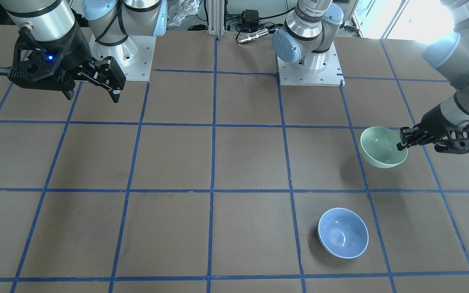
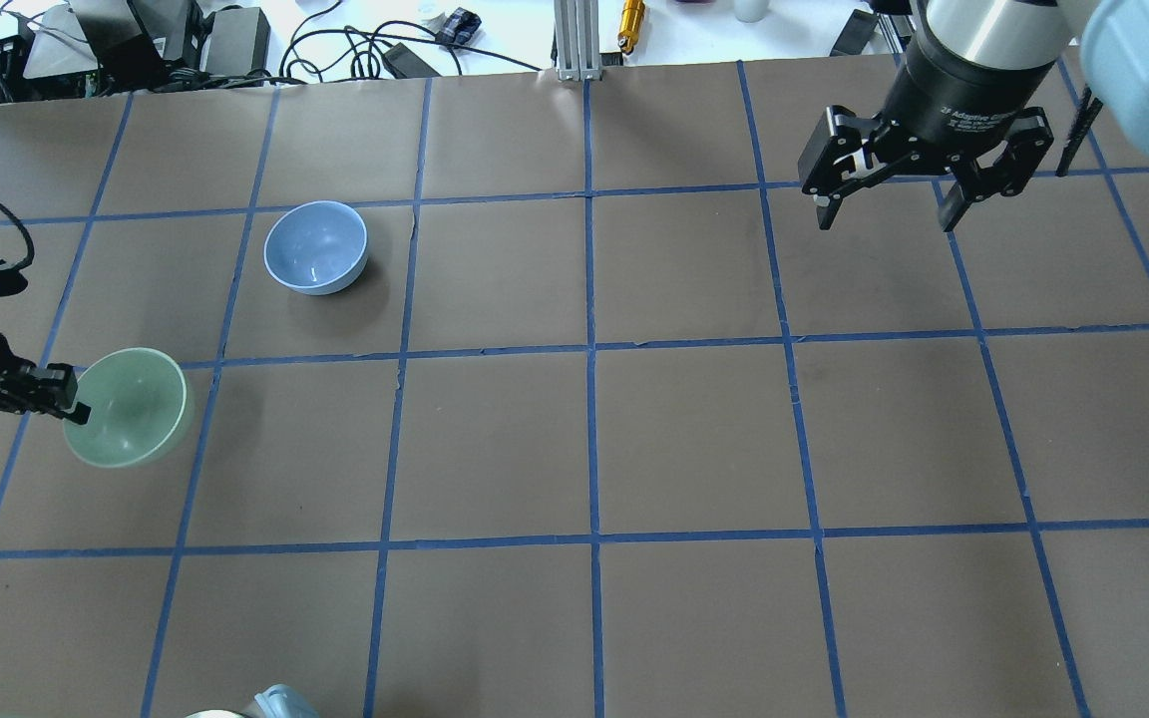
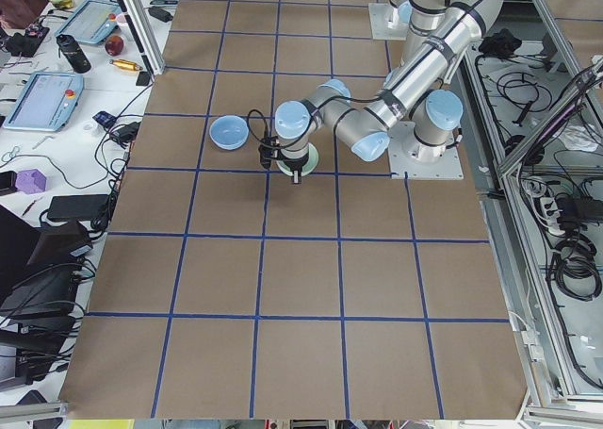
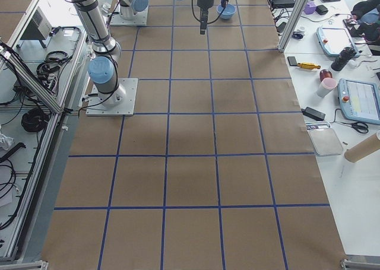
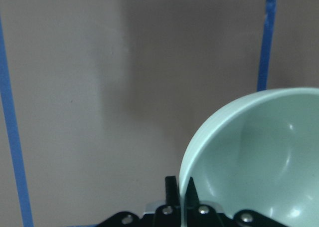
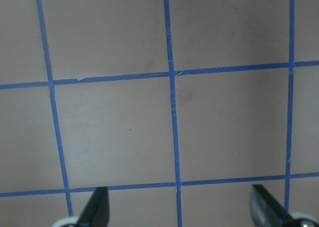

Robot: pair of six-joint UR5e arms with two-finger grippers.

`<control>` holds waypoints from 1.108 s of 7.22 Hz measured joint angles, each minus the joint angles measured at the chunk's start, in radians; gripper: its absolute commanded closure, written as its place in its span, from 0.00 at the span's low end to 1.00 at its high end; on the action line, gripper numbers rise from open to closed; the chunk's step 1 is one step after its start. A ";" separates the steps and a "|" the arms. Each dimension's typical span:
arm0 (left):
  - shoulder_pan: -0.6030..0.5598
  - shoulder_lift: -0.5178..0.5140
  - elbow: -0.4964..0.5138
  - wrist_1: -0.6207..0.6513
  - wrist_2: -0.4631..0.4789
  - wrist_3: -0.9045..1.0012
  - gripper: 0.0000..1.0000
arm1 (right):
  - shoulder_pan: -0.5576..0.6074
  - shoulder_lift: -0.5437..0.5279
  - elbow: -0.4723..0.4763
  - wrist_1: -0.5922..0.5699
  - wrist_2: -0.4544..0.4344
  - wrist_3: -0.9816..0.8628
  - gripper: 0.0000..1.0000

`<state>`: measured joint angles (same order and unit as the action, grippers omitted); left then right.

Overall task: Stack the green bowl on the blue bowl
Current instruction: 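Carry the green bowl with the left gripper and lower it into the blue bowl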

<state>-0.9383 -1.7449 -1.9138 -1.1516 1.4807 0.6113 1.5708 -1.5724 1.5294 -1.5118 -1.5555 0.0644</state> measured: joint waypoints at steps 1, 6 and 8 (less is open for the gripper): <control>-0.079 -0.049 0.077 0.004 -0.014 -0.088 1.00 | 0.000 0.000 0.000 0.000 0.000 0.000 0.00; -0.285 -0.316 0.455 -0.065 -0.055 -0.362 1.00 | 0.000 0.000 0.001 0.000 0.000 0.000 0.00; -0.311 -0.383 0.517 -0.077 -0.051 -0.392 1.00 | 0.000 0.000 0.000 0.001 0.000 0.000 0.00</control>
<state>-1.2496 -2.1279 -1.3967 -1.2289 1.4299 0.2191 1.5708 -1.5724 1.5296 -1.5111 -1.5555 0.0641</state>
